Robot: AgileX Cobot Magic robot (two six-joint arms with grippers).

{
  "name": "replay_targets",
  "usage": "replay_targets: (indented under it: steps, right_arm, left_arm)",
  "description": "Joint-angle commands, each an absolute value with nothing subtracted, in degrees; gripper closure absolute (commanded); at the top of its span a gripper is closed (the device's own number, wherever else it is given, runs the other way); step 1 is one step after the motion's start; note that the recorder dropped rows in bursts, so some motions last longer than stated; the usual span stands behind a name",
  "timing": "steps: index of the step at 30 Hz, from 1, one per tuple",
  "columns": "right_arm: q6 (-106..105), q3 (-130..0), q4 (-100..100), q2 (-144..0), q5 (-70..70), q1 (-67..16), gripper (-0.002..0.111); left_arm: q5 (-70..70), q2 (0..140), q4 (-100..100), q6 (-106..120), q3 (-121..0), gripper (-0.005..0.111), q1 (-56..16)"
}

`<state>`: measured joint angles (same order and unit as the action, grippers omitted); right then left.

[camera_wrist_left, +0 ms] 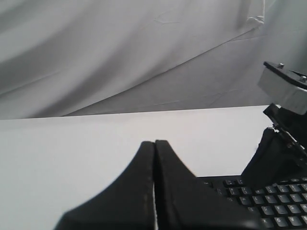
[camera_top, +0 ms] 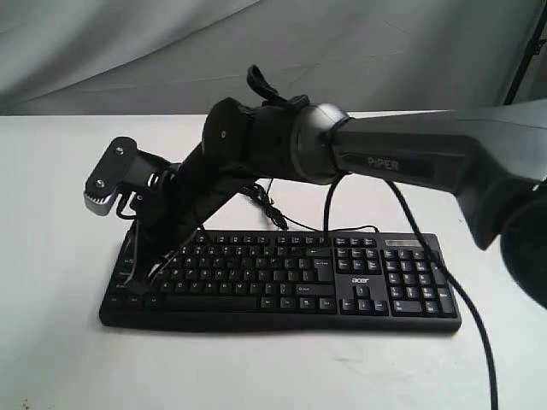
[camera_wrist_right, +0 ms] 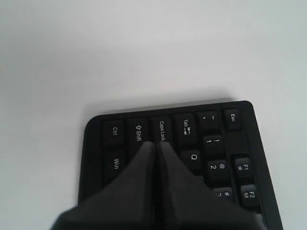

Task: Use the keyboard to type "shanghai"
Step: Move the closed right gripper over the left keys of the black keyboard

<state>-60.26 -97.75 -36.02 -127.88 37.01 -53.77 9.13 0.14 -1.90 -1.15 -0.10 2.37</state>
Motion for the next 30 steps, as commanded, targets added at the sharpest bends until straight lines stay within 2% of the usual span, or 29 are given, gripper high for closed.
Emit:
replay_targets:
  steps: [1,30]
  right_arm:
    - [-59.47,-98.89,-35.09,-130.39,37.31,-53.95,0.108]
    - [-55.21,-98.76,-29.46,-133.77,35.03,-53.95,0.108]
  left_arm:
    - [8.79,0.00,-1.90,-1.31,0.00,0.107,2.00]
    - [8.79,0.00,-1.90,-1.31,0.00,0.107,2.00]
